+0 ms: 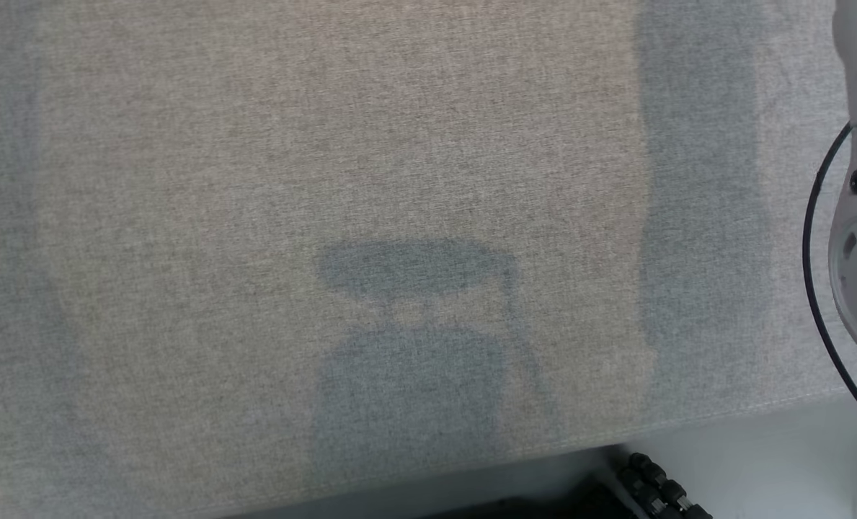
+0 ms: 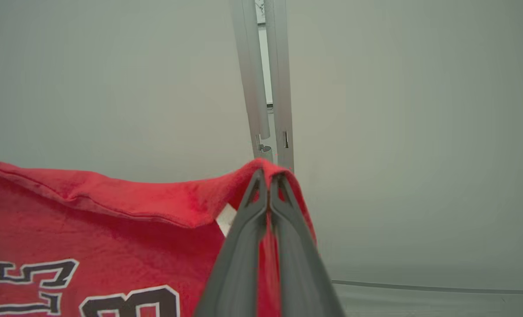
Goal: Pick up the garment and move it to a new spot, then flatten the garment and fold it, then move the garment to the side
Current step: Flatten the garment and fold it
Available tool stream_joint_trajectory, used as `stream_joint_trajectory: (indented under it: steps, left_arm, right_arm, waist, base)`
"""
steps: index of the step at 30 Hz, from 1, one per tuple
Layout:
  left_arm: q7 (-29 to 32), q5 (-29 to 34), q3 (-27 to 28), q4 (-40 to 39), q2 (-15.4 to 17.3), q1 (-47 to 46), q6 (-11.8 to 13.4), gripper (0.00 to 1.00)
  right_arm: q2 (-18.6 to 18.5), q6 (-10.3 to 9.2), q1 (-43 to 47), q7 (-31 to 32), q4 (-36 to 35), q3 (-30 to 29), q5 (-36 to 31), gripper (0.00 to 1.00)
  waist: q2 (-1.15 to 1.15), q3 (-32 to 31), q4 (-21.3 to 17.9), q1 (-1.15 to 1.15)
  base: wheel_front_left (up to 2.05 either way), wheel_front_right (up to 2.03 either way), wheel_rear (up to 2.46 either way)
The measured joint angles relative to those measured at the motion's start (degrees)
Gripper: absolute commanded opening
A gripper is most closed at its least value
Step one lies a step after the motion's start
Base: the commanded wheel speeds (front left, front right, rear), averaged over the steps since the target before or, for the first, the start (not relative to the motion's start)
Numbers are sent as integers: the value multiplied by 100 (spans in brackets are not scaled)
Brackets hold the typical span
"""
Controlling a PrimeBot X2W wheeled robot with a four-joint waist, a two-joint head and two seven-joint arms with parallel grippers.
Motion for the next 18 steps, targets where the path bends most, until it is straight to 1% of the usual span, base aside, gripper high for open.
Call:
stream_joint_trajectory:
  steps: [3,6,9,11,13,15,18]
  left_arm:
    - [231,-183,70,-42,41,97,56,0]
    - [523,-436,118,-85,-71,253,188,0]
    - [869,-695,109,-189,-175,537,296,0]
    - [1050,-772,81,-269,-190,709,360,0]
    - [1065,-778,76,-302,-190,789,396,0]
    - [1051,-742,65,-356,-185,852,503,0]
    - [772,-584,103,-375,-197,806,700,0]
  right_arm:
    - [-26,0,107,368,88,172,231,0]
    - [-33,0,207,867,87,542,580,0]
    - [-23,0,421,1267,-110,937,1034,0]
    - [-101,0,552,1422,-255,1098,1271,0]
    - [-165,0,598,1474,-297,1133,1349,0]
    - [-267,0,623,1517,-325,1117,1445,0]
    - [-257,0,565,1386,-267,910,1512,0]
  waist:
    - [0,-12,74,0]
    - [0,5,152,0]
    - [0,47,227,0]
    - [0,88,256,0]
    - [0,111,266,0]
    - [0,167,275,0]
    - [0,269,260,0]
  base:
    - [0,0,0]
    - [0,0,0]
    - [0,0,0]
    - [0,0,0]
    - [0,0,0]
    - [0,0,0]
    - [0,0,0]
